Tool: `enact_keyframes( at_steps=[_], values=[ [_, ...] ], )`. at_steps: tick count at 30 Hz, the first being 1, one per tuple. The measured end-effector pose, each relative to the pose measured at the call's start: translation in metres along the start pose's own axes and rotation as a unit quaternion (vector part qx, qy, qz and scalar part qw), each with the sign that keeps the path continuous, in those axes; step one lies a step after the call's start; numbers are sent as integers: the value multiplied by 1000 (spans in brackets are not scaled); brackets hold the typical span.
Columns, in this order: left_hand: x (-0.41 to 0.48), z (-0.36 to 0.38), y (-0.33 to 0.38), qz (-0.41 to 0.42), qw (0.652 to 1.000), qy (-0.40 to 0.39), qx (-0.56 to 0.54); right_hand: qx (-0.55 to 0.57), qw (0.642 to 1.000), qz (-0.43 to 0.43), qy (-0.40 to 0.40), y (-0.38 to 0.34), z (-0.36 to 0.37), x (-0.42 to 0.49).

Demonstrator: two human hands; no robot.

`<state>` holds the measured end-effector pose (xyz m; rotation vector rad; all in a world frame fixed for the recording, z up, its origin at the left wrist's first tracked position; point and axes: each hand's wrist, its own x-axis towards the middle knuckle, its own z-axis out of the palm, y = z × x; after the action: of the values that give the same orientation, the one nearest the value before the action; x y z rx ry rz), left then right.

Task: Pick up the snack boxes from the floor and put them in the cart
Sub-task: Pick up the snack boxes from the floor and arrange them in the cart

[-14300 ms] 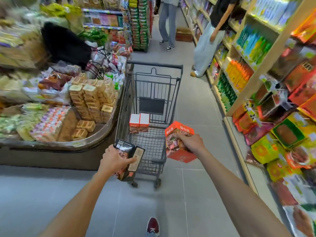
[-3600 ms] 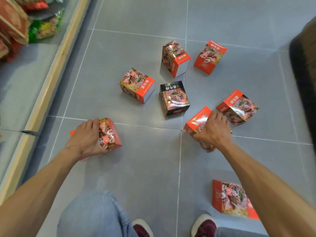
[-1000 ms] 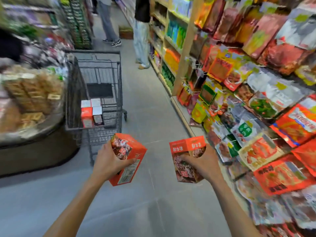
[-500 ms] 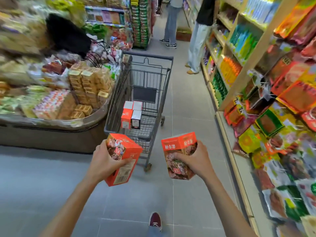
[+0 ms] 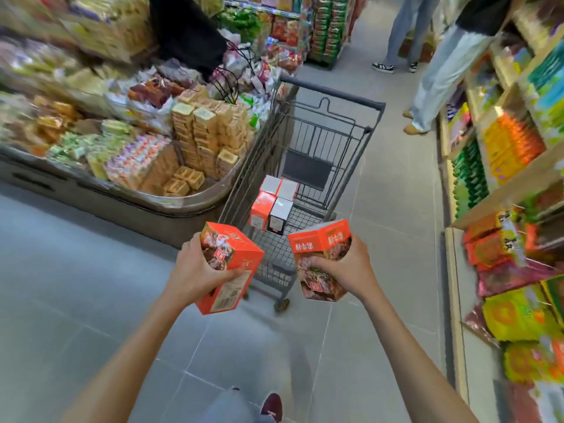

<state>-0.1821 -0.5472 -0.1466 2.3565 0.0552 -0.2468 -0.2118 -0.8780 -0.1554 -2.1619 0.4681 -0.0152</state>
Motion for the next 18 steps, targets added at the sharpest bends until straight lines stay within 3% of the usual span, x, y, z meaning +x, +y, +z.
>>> enact_keyframes(
  at_steps=[10,18],
  values=[
    [95,-4,-12,-24,999,10,-27,8,998,5,-66,-35,62,104],
    [171,-13,-21,-34,997,-5,-70,36,987,78,-133,-40,136,187]
  ],
)
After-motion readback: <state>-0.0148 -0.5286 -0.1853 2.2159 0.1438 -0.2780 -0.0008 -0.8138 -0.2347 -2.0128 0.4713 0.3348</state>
